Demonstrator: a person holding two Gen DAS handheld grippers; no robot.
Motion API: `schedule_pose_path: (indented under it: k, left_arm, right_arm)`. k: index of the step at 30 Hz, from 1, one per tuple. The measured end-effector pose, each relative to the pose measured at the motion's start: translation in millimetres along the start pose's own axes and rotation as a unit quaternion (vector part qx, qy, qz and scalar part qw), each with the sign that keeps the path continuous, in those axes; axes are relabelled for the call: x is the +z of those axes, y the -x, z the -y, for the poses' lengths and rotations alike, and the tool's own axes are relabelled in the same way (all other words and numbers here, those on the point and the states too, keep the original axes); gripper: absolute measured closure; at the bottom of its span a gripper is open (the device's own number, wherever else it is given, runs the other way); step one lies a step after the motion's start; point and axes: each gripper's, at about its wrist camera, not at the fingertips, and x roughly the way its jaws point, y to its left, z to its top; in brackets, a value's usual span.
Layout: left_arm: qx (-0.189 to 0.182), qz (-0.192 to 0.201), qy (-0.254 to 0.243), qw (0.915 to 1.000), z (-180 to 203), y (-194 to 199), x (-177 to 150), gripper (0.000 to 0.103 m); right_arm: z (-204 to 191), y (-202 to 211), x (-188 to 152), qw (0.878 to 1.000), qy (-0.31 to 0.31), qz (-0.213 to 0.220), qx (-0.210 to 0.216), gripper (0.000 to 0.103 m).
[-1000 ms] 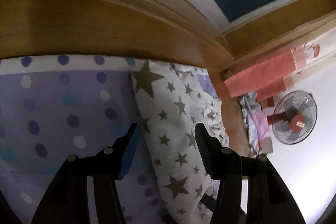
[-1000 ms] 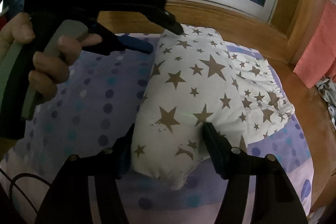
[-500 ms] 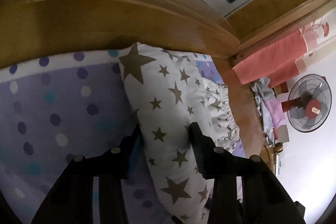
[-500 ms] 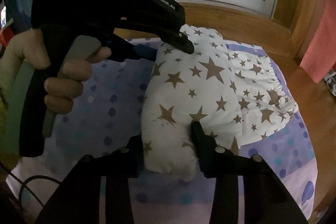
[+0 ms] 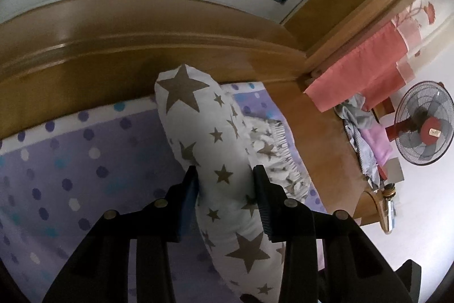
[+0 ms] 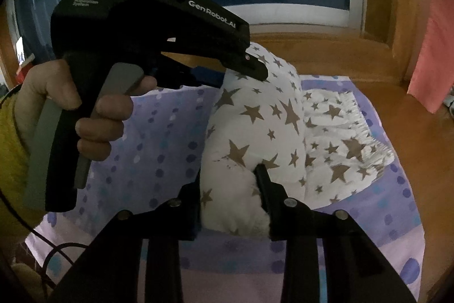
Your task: Organize soft objects
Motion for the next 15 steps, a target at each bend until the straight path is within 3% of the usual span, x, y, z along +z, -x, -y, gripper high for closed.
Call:
schedule_pose_path:
  k: [15]
  left_arm:
    - [0.019, -0.002, -0.035, 0.9992, 67, -26, 16, 0.064]
  right_arm:
    - [79, 16, 6, 1.000, -0.013, 0.018, 0.004, 0.071]
